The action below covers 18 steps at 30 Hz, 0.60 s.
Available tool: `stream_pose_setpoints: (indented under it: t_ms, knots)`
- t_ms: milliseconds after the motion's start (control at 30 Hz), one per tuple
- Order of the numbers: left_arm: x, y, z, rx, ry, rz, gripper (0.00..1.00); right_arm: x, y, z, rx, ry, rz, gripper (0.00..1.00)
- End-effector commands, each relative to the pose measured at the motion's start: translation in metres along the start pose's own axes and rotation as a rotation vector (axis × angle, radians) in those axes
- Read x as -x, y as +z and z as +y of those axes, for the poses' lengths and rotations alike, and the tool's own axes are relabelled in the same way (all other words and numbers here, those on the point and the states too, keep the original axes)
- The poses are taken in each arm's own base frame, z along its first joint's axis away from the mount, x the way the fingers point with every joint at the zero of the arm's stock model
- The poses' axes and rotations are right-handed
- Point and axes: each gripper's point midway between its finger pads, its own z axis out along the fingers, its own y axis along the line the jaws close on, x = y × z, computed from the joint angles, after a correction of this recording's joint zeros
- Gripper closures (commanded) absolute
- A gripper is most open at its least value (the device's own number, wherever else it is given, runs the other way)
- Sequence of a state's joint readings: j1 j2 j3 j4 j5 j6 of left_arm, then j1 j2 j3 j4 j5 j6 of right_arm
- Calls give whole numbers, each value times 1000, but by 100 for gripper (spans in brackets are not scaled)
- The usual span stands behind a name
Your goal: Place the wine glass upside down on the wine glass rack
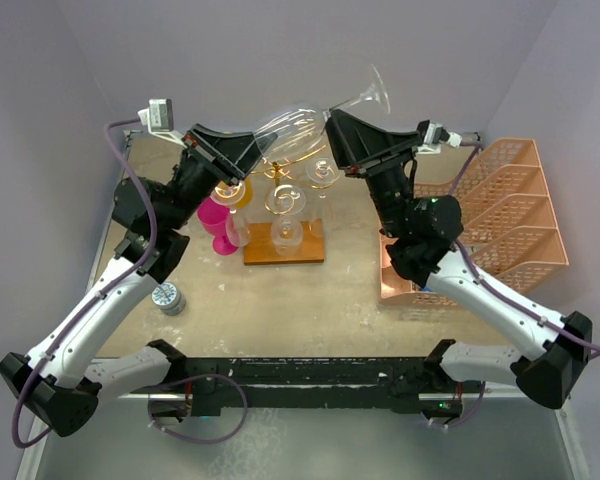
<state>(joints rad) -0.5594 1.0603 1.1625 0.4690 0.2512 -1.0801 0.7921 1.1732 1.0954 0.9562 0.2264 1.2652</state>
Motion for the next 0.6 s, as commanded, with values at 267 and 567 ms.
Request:
stream_pose_setpoints:
  t_ms: [267,567]
  knots:
    - [2,0,-21,-91,-39,-13,100,9,17,21,77,-18,-60,48]
    - [-2,-8,-21,-81,-73,-5,100,8,15,18,104,-39,-70,65]
